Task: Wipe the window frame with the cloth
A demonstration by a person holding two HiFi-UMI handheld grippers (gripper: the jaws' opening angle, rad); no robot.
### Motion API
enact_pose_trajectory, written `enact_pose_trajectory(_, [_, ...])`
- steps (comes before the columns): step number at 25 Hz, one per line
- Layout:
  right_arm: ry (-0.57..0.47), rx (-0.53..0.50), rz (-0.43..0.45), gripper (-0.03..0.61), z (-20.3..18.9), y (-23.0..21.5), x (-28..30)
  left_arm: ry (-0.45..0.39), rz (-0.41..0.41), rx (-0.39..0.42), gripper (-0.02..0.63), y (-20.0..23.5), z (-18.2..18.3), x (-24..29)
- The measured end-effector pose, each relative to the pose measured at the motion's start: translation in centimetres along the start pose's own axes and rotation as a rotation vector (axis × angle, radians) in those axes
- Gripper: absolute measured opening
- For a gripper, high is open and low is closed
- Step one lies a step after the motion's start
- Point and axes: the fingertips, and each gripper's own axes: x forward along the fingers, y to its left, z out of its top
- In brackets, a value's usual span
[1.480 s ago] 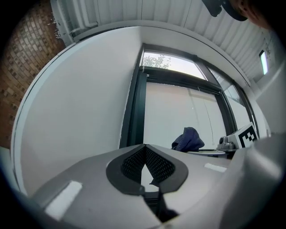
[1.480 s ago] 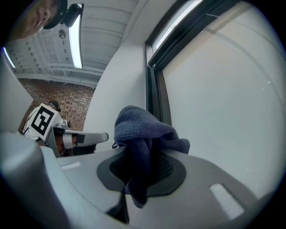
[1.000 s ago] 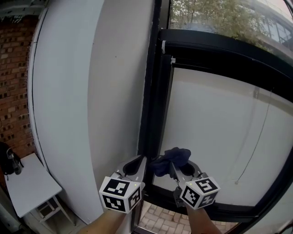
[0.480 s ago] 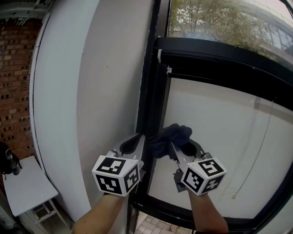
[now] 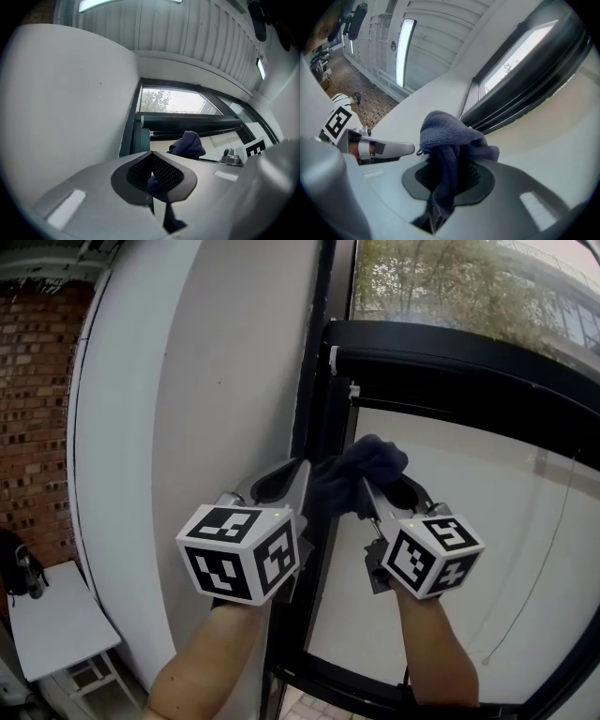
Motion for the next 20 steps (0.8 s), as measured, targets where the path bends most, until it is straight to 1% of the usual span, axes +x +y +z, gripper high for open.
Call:
enact_pose_trajectory(2, [-0.015, -0.01, -0.006, 0.06, 1.0, -0.5, 1.3, -0.006, 0.012, 0.017, -0.008, 0.2, 0.7, 0.9])
enact_pose_trajectory(5, [-0.049, -0.042, -0.014, 0.06, 3.1, -1.2, 2.6, 0.008, 0.018, 0.034, -0.008, 0.4, 1.1, 2.2])
enact_pose_trajectory(7, [-0.076, -0.04, -0.008, 0.06, 4.6, -1.5, 3.3, 0.01, 0.026, 0.055, -0.008, 0.9, 1.7, 2.7])
enact_pose_trajectory(9, [-0.093, -0.045, -0.004, 0.06, 5.8, -1.7, 4.1, 0.0, 0.029, 0.065, -0.008, 1.4, 2.3, 3.1])
enact_pose_trajectory(12, [-0.113, -0.08, -0.008, 0.06, 7.4, -1.8, 5.3, -0.013, 0.04, 0.076, -0.008, 1.9, 3.3, 3.8])
enact_pose_trajectory(15, [-0.132, -0.09, -0.015, 0.06, 8.8, -1.8, 6.8, -0.029, 0.054, 0.093, -0.008, 2.3, 4.1, 4.6])
enact_pose_trajectory(18, [-0.134, -0.15, -0.049, 0.06, 9.7, -1.6, 8.3, -0.033, 0.053, 0.109, -0.008, 2.1, 4.5, 4.8])
enact_pose_trajectory(20, [-0.128, -0.173, -0.06, 0.06, 9.8, -1.6, 9.4, -0.043, 0.047, 0.116, -0.008, 2.0, 4.8, 4.7])
